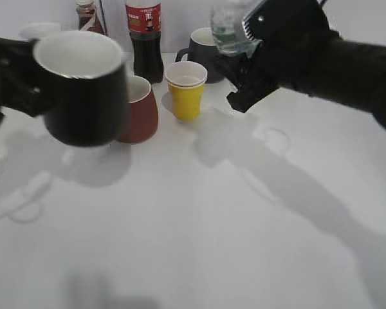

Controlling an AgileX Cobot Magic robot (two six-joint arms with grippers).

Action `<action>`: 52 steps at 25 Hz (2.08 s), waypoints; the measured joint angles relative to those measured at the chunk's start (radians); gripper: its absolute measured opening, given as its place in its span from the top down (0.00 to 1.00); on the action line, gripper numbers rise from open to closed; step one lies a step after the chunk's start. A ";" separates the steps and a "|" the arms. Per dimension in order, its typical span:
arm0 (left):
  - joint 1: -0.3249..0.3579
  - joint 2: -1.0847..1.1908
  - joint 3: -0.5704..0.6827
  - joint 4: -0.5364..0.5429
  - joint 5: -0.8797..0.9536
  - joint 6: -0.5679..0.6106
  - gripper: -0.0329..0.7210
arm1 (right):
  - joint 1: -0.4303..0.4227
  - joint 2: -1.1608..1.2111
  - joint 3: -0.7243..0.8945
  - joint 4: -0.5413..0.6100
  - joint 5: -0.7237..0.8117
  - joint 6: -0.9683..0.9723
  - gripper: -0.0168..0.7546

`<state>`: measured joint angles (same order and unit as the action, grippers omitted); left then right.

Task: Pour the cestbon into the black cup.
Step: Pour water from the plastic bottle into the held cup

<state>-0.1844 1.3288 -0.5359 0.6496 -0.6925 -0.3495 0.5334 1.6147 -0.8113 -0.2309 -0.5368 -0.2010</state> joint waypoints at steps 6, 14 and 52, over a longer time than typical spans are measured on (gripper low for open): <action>-0.222 -0.001 0.000 -0.103 0.129 -0.010 0.90 | 0.057 -0.049 -0.111 -0.192 0.204 -0.122 0.39; -0.289 -0.001 0.000 -0.149 0.203 -0.011 0.90 | 0.115 -0.049 -0.164 -0.257 0.242 -0.460 0.39; -0.346 -0.001 0.000 -0.109 0.198 -0.011 0.90 | 0.115 -0.048 -0.164 -0.043 0.212 -1.149 0.39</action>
<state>-0.5300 1.3279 -0.5354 0.5407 -0.4942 -0.3608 0.6482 1.5669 -0.9750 -0.2738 -0.3249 -1.3500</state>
